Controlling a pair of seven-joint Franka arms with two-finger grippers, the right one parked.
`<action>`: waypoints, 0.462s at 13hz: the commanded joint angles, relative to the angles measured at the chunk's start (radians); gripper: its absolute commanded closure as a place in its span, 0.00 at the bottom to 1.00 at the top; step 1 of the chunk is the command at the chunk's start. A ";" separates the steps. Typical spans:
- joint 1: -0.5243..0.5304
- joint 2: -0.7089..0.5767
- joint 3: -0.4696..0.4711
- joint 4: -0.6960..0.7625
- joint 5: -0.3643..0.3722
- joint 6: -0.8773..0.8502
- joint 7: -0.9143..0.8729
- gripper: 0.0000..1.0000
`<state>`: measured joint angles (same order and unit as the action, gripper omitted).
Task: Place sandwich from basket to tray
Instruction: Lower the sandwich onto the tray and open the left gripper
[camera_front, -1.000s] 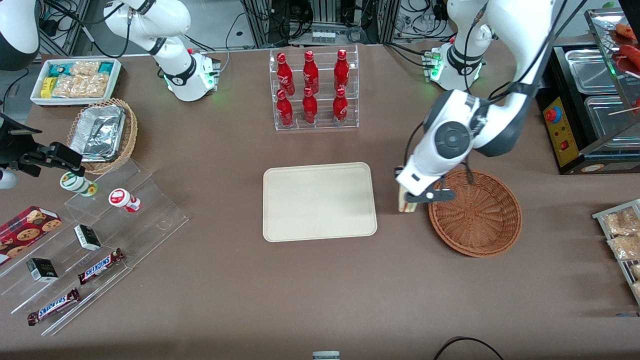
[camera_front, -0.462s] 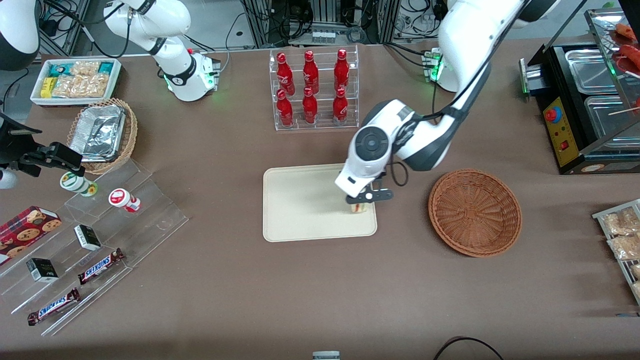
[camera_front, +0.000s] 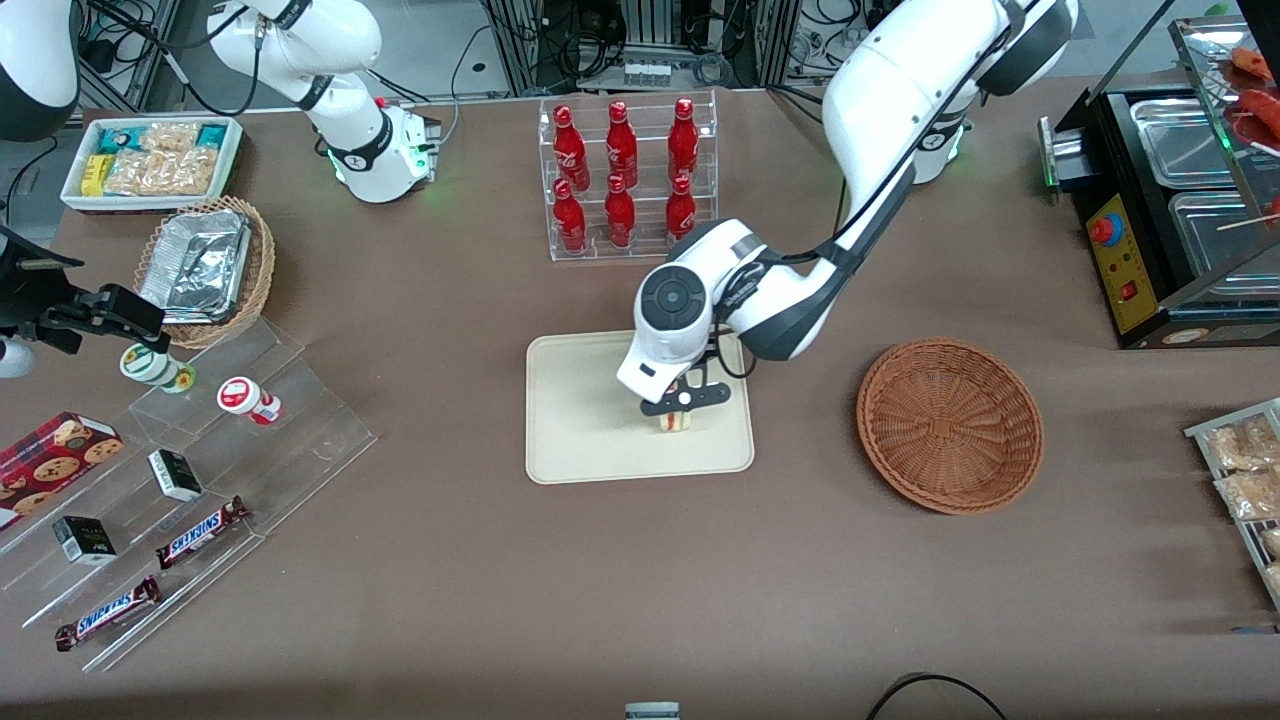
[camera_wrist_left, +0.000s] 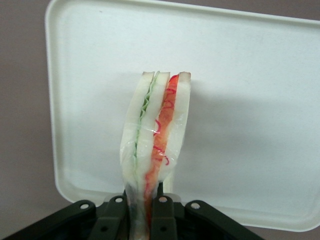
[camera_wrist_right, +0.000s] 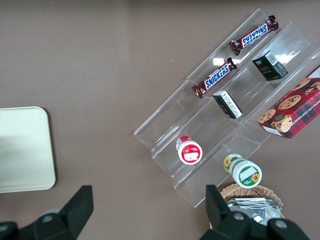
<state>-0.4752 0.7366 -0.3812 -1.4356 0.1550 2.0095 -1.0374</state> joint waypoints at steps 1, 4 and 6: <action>-0.045 0.069 0.012 0.099 0.020 -0.026 -0.052 1.00; -0.071 0.093 0.013 0.135 0.026 -0.029 -0.076 1.00; -0.074 0.112 0.013 0.148 0.055 -0.025 -0.105 1.00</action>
<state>-0.5275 0.8166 -0.3805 -1.3456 0.1776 2.0093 -1.0991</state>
